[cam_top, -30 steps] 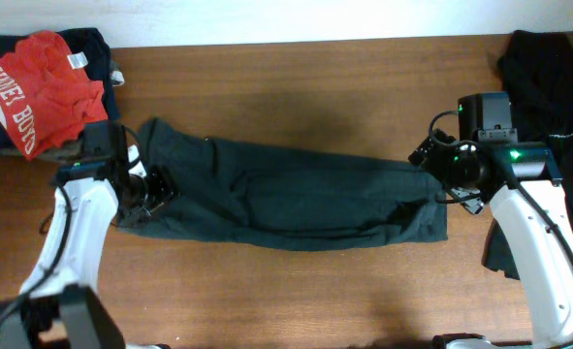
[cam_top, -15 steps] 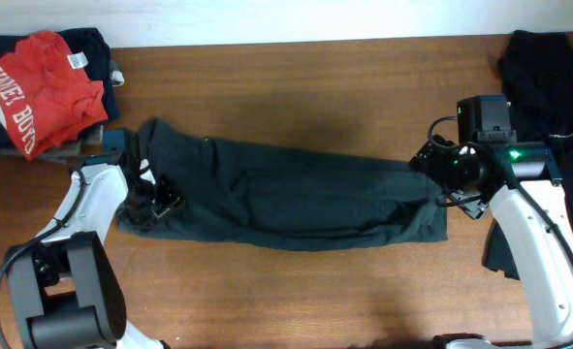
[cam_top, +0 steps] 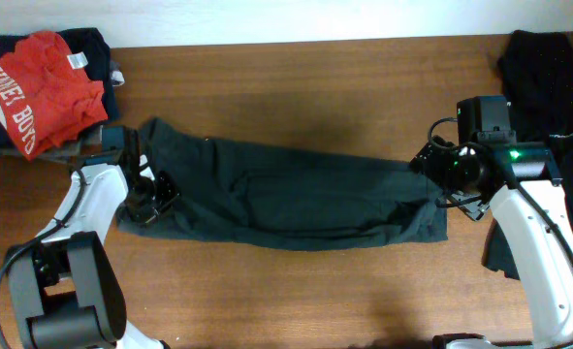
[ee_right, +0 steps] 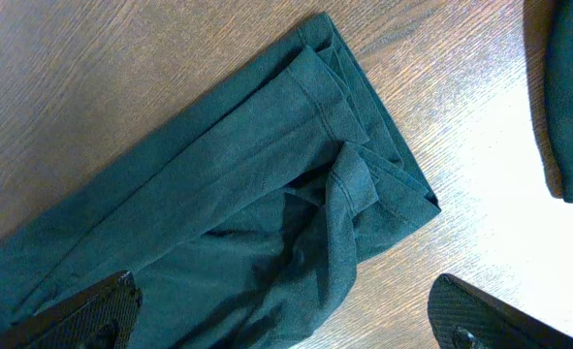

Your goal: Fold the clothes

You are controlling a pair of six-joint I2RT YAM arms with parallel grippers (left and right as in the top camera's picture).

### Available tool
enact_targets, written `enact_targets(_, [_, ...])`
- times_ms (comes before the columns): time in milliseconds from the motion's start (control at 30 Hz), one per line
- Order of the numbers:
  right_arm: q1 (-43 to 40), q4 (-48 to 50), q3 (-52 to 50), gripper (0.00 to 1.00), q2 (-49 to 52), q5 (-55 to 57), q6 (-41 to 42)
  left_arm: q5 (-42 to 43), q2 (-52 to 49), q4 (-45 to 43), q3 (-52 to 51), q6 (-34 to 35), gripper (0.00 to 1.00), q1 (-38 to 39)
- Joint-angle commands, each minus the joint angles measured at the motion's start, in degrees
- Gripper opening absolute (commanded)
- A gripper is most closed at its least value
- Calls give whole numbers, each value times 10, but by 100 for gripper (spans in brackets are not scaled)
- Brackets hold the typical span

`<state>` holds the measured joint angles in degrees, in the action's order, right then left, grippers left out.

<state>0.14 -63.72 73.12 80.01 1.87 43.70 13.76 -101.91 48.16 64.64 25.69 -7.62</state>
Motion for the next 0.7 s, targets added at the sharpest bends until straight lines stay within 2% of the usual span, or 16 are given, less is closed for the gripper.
enact_targets(0, [-2, -6, 4, 99, 0, -1, 0, 35, -4, -2, 20, 19, 1, -2])
enact_targets(300, [-2, -6, 4, 99, 0, -1, 0, 65, -3, -34, 115, 21, 1, -1])
enact_targets(667, [-2, -9, 4, 99, 0, -21, 0, 59, -40, -95, 115, 30, 4, 1])
